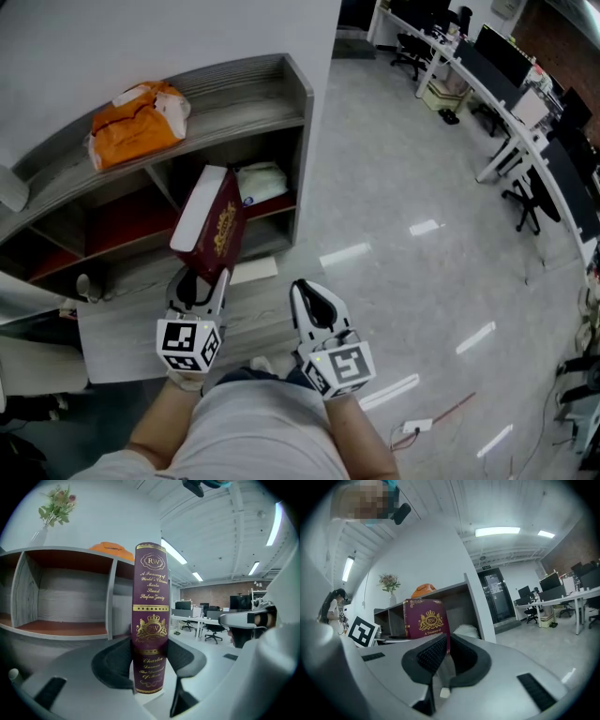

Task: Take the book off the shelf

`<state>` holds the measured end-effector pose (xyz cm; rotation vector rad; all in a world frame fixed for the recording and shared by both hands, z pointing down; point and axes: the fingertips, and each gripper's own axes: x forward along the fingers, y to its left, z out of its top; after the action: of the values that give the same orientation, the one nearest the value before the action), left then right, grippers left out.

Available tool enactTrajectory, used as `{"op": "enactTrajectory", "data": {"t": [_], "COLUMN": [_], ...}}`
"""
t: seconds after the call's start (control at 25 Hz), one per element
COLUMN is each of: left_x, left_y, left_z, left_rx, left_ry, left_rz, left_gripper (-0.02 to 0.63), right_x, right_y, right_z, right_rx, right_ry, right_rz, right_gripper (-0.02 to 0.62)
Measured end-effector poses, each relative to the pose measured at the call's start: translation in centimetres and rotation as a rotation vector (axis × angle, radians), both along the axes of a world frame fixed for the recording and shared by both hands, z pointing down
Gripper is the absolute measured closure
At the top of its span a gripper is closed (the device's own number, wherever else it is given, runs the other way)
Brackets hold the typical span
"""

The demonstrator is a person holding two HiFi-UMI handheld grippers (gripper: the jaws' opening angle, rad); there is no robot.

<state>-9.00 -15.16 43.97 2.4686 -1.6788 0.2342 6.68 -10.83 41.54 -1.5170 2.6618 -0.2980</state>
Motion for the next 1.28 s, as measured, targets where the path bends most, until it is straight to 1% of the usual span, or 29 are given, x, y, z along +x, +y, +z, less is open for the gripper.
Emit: {"op": "enactTrajectory", "data": {"t": [0.16,0.28,0.56,0.68,0.76,0.84,1.0,1.16,1.28], "left_x": [1.0,2.0,4.3,4.9,5.2,5.2,5.1,4.8,4.2], "left_y": [1.0,1.5,2.2,2.4,2.6,2.6,2.6,3.0,3.1], "left_z": [1.0,2.1,3.3,3.2,3.2,3.0,1.7,-0.2,-1.2], "left_rx": [-0.044,-0.077,-0.141,-0.162,-0.185,-0.206,-0.195,-0.164,-0.140], "left_ry": [0.017,0.012,0.037,0.077,0.116,0.158,0.176,0.232,0.250], "left_rz": [0.065,0.119,0.243,0.298,0.335,0.354,0.376,0.403,0.417], "left_gripper": [0.388,0.388,0.388,0.388,0.388,0.388,0.388,0.388,0.388], "right_x": [-0.1,0.0,1.2,1.6,1.8,2.0,1.9,1.3,0.3], "right_y": [0.6,0.9,1.3,1.2,1.1,1.0,0.7,0.6,0.4], "right_z": [0.4,0.8,1.7,1.8,1.6,1.3,0.5,-0.9,-1.7], "right_rx": [-0.007,-0.012,-0.027,-0.025,-0.020,-0.011,0.012,0.038,0.054], "right_ry": [-0.007,-0.014,-0.022,-0.018,-0.015,-0.010,0.012,0.026,0.038], "right_rz": [0.024,0.044,0.093,0.107,0.114,0.117,0.107,0.090,0.071], "right_gripper": [0.566,0.566,0.566,0.566,0.566,0.566,0.566,0.566,0.566]}}
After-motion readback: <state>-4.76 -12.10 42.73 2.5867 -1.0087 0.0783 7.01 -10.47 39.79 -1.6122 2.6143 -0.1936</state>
